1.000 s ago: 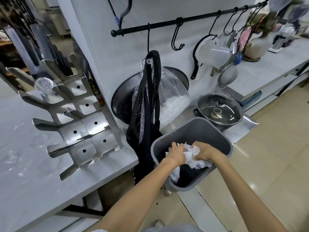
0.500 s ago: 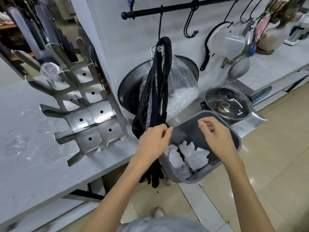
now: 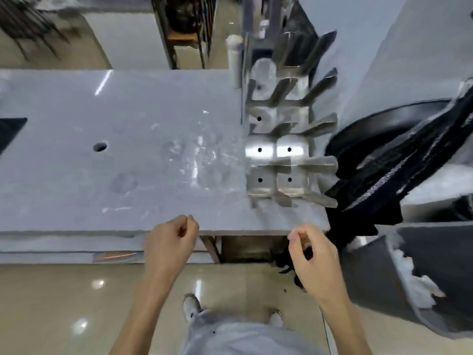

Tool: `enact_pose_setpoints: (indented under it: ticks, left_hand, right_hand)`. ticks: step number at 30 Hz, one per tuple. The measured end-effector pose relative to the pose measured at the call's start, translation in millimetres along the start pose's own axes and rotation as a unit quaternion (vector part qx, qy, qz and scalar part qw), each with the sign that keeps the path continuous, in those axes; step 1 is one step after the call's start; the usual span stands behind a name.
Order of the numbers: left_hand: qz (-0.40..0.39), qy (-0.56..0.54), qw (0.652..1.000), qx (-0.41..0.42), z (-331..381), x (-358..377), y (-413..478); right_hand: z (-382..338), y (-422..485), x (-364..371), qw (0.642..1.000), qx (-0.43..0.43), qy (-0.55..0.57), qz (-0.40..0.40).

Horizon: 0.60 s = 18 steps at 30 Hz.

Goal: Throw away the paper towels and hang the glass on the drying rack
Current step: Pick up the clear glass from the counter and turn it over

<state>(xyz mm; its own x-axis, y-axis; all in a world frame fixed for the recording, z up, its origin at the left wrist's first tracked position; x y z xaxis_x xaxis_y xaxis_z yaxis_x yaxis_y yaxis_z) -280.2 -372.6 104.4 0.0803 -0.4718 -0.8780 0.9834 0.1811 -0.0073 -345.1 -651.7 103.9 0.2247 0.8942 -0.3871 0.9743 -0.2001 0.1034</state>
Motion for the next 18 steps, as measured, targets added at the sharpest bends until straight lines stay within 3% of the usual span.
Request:
enact_pose_setpoints:
  ticks: [6, 11, 18]
  left_hand:
    - [0.04, 0.008, 0.998, -0.056, -136.8, -57.5, 24.7]
    - [0.068, 0.118, 0.988, -0.069, -218.8, -96.8, 44.9]
    - [-0.006, 0.128, 0.987, -0.1, -276.4, -103.9, 99.9]
  right_hand:
    - [-26.9, 23.9, 137.1, 0.995, 0.014, -0.033, -0.096]
    - [-51.5, 48.5, 241.4, 0.966, -0.011, -0.08, -0.245]
    - [-67.2, 91.9, 291.0, 0.964, 0.011, -0.094, -0.249]
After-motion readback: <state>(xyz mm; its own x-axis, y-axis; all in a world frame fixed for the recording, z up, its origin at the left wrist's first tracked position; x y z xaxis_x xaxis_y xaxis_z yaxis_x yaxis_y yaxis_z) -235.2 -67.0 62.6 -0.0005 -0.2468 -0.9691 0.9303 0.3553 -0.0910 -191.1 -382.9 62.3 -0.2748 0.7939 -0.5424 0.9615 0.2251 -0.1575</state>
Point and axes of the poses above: each hand's wrist, its own y-axis towards the middle knuckle, its own x-axis out of the palm, z = x × y, the point moved 5 cm from there along y, towards the middle knuckle, and after that the axes turned 10 degrees about y, right-handed, at the moved point
